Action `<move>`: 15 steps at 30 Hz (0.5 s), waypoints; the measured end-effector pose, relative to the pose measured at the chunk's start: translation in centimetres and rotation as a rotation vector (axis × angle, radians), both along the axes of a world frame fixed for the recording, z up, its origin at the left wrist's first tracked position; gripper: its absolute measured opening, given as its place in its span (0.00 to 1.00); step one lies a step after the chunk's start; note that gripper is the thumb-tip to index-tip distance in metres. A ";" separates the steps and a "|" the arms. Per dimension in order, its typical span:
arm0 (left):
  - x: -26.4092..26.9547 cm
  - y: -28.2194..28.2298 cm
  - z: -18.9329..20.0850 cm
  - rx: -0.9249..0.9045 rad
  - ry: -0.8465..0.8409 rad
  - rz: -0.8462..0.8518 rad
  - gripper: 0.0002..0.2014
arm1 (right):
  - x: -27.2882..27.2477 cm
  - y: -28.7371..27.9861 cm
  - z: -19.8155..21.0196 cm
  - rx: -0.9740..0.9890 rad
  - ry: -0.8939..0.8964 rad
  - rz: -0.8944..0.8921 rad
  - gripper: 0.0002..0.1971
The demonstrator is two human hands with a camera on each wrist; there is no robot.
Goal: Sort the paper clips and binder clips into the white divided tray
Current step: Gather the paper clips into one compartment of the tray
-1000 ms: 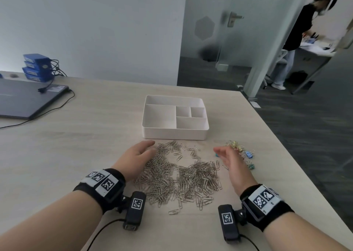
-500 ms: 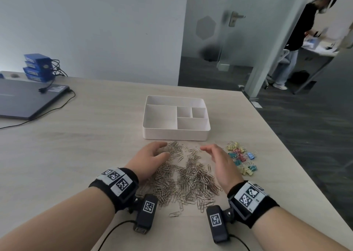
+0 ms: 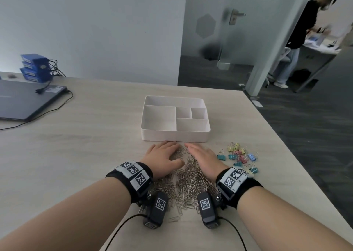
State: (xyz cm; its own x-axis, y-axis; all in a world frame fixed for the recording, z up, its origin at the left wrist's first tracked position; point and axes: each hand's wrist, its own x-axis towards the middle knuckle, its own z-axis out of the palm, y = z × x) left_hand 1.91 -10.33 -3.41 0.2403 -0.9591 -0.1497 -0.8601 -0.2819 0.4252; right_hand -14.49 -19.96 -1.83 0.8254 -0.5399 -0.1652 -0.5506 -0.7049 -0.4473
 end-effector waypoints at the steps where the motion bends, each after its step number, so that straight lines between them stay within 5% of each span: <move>1: -0.1 0.0 0.0 0.005 0.014 -0.009 0.42 | 0.0 0.0 0.0 0.009 0.006 0.010 0.25; 7: -1.0 0.8 0.8 -0.039 0.173 -0.074 0.34 | -0.8 0.8 0.4 0.102 -0.047 0.062 0.24; 15: -2.3 2.7 1.9 -0.101 0.344 0.006 0.23 | -2.5 1.6 -0.6 0.362 -0.280 -0.086 0.23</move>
